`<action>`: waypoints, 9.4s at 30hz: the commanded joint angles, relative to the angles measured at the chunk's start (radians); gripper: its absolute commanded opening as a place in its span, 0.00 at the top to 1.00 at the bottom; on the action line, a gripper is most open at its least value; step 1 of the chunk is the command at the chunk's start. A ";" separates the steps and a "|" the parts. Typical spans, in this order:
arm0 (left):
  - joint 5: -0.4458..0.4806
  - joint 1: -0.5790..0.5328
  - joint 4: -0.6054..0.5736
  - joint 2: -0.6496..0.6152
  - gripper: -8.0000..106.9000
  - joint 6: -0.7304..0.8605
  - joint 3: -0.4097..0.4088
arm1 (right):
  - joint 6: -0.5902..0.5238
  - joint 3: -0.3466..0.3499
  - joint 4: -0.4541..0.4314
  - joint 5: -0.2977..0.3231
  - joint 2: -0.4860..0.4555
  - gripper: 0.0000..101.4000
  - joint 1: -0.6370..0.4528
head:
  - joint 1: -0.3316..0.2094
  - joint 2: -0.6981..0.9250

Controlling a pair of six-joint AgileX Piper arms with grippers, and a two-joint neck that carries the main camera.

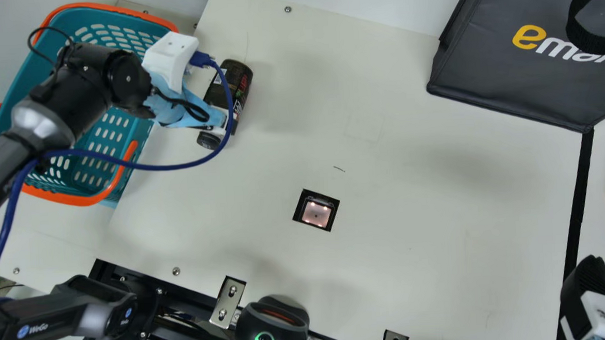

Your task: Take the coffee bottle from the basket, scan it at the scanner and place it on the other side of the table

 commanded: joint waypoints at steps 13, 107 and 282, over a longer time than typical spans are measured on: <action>-0.119 -0.026 -0.014 -0.043 0.15 0.047 0.158 | 0.000 0.000 0.000 0.000 0.000 0.06 0.000 | -0.029 0.002; -0.074 -0.041 0.043 -0.186 1.00 0.002 -0.040 | 0.000 0.000 0.000 0.001 0.000 0.06 0.000 | -0.029 0.002; -0.386 -0.074 -0.025 -0.134 0.84 -0.040 0.057 | 0.000 0.000 0.000 0.000 0.000 0.06 0.000 | -0.029 -0.347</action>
